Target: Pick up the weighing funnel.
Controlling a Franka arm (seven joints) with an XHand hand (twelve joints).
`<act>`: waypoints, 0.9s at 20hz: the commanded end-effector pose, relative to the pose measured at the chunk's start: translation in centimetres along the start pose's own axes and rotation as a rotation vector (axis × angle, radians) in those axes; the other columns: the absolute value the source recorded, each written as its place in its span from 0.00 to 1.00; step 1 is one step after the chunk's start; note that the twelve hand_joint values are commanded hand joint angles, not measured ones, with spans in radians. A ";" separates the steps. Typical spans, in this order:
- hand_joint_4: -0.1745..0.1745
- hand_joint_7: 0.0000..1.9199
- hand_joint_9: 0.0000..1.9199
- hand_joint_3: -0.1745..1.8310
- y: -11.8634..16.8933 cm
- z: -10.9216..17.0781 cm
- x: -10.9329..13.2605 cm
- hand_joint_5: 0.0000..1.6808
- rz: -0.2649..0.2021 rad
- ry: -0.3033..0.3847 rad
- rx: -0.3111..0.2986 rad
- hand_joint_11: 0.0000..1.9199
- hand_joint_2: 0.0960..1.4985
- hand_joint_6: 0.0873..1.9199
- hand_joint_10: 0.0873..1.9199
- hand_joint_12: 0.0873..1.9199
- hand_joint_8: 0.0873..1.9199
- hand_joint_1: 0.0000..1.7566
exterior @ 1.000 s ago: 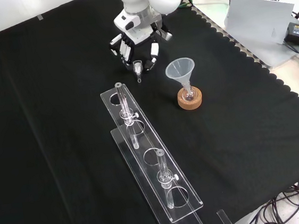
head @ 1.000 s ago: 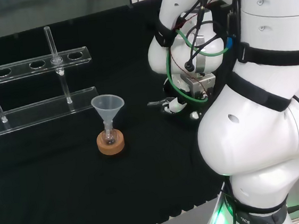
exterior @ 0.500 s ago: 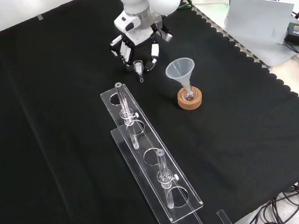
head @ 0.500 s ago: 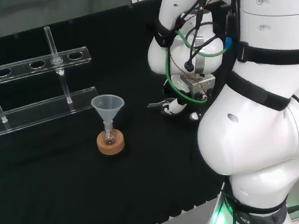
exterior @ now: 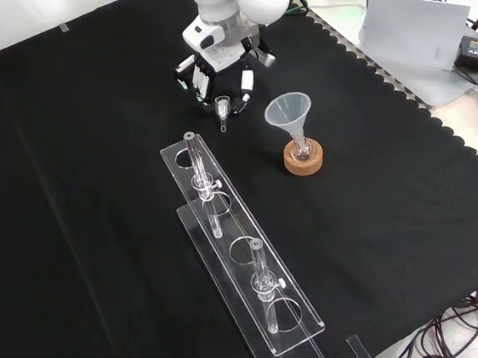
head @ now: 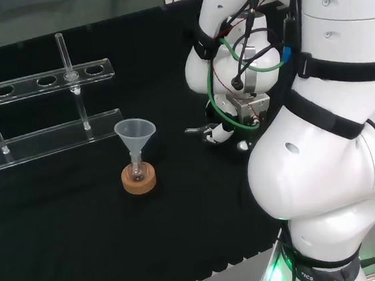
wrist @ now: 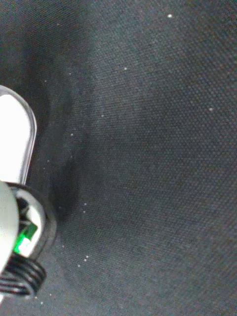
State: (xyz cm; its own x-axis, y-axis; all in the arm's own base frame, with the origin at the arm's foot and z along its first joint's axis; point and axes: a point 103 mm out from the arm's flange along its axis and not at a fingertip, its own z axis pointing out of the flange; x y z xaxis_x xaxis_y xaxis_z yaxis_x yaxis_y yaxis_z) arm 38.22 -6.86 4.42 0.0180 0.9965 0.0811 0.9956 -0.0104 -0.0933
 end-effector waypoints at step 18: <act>0.87 0.74 0.61 0.38 0.5 0.3 0.7 0.72 0.010 0.013 -0.002 0.07 0.32 0.20 0.14 0.79 0.17 0.55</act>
State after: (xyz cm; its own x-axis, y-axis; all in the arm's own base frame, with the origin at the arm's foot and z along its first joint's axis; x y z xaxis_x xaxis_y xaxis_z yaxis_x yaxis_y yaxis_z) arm 38.65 -6.25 4.10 0.0331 0.9950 0.0943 0.9950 -0.0238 -0.0974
